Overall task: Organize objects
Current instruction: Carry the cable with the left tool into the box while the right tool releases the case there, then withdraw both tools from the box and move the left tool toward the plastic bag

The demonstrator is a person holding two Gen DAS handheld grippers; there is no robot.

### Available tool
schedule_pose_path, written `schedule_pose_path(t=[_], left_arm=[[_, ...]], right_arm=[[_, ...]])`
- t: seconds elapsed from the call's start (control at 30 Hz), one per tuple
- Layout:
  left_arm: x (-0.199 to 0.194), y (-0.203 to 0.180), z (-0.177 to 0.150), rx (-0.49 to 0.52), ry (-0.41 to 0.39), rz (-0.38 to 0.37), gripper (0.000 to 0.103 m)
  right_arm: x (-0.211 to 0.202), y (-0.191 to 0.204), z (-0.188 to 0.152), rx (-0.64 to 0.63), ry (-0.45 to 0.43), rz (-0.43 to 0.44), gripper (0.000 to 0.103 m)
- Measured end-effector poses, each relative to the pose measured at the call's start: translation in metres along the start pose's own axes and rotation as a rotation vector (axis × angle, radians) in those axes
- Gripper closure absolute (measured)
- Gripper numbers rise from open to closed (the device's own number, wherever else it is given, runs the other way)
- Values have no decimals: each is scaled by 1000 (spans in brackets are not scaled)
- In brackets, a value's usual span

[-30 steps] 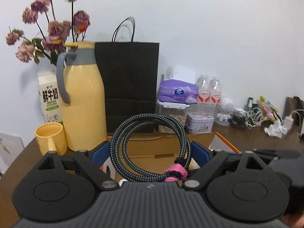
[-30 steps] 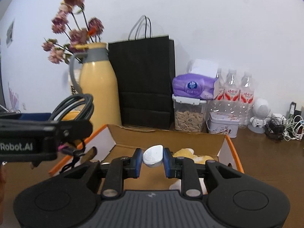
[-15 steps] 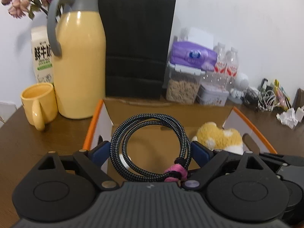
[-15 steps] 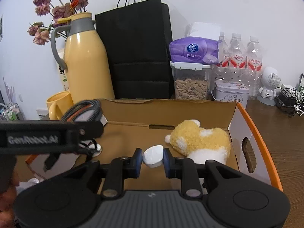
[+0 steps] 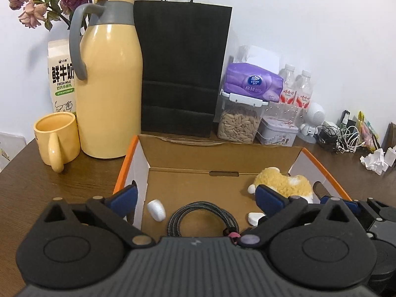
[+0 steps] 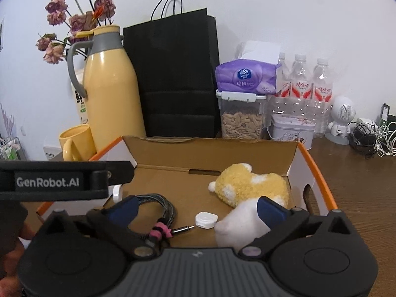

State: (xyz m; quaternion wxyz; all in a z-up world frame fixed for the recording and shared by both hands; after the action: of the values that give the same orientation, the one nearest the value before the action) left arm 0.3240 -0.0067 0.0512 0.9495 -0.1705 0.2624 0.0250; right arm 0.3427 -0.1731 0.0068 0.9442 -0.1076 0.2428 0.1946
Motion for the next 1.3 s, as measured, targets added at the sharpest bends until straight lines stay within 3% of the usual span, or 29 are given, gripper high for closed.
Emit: schedule_pose_path(t=[0.3, 0.77, 1.3], left_arm=[[-27, -6, 6, 2, -52, -53, 0], [-107, 5, -6, 58, -161, -151, 0], [-148, 42, -83, 76, 39, -111, 0]], right_arm=[[-17, -1, 3, 2, -13, -13, 0], [-95, -9, -14, -40, -109, -38, 0], [-150, 8, -98, -91, 40, -23, 0]])
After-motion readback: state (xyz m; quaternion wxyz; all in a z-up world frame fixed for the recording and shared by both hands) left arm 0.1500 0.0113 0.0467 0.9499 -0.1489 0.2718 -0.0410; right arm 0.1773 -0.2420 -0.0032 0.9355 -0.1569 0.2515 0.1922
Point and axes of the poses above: each gripper's, at about its wrist camera, not at the fingertips, and x roughly the way its jaws point, y to its left, z to its top, the point moved 1 cm from there along x, roughly the way its jaws point, and after that the axes turned 13 degrees about -x, right-handed, at the moved point
